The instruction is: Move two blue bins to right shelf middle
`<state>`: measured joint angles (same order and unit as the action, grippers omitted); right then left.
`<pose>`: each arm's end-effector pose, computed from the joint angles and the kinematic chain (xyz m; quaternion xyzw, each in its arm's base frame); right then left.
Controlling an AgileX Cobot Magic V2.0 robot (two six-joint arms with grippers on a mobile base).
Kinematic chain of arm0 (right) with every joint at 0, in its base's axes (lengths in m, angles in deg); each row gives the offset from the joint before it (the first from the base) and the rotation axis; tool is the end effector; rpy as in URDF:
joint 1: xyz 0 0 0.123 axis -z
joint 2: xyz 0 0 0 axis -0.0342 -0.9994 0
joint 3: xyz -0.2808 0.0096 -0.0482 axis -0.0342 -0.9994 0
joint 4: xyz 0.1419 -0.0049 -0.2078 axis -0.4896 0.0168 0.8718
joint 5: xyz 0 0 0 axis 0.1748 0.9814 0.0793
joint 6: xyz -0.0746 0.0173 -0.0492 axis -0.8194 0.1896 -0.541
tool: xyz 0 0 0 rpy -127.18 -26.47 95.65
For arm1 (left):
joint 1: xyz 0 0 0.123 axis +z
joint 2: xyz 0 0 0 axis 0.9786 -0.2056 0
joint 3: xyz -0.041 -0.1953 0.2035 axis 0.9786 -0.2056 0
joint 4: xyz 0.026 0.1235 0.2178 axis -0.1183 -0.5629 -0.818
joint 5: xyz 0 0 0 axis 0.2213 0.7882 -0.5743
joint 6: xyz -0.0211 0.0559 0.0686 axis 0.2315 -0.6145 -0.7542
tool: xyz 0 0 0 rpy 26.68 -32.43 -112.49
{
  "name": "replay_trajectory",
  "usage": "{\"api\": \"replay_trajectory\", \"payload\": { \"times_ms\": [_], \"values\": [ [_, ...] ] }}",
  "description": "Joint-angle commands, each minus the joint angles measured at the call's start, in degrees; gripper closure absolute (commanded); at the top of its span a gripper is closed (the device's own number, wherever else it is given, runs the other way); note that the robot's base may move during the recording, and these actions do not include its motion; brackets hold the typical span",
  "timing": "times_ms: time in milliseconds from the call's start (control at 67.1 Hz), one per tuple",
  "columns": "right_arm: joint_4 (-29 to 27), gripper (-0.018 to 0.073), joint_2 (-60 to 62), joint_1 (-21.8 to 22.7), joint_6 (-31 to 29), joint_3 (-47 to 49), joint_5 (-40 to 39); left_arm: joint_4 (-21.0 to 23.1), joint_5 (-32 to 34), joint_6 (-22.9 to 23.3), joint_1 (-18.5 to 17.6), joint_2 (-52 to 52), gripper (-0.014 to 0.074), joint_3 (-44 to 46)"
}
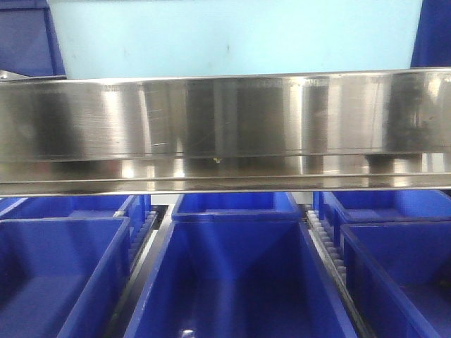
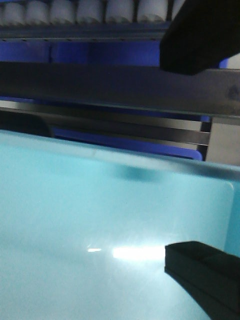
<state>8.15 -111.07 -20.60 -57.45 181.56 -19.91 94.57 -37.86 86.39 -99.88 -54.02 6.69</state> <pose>0.3308 0.1133 0.3911 -0.1045 0.9516 0.0714 0.2801 0.3214 -0.1395 0.3888 0.1425 0.9298 -0.1345 0.3117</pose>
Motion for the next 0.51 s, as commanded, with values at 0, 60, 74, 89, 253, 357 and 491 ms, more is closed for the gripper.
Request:
{"api": "replay_trajectory", "payload": {
  "times_ms": [0,60,74,89,253,357,491],
  "values": [
    [0.4,0.0001,-0.2,0.3,0.2,-0.9,1.4,1.2,-1.5,0.4,0.1,-0.7,0.0017,0.0],
    [0.4,0.0001,-0.2,0.3,0.6,-1.9,2.3,1.2,-2.9,0.4,0.1,-1.0,0.0017,0.0],
    [0.4,0.0001,-0.2,0.3,0.7,-2.1,2.5,1.2,-3.2,0.4,0.1,-1.0,0.0017,0.0],
    [0.4,0.0001,-0.2,0.3,0.8,-2.6,2.7,1.2,-3.6,0.4,0.1,-1.0,0.0017,0.0],
    [-1.7,0.0001,-0.2,0.3,0.8,-6.4,2.3,1.2,-6.6,0.4,0.1,-1.1,0.0017,0.0],
    [-3.5,0.0001,-0.2,0.3,0.8,-7.8,1.3,1.2,-8.5,0.4,0.1,-1.1,0.0017,0.0],
    [-4.2,0.0001,-0.2,0.3,0.8,-7.9,0.2,1.2,-9.2,0.4,0.1,-1.1,0.0017,0.0]
  ]
}}
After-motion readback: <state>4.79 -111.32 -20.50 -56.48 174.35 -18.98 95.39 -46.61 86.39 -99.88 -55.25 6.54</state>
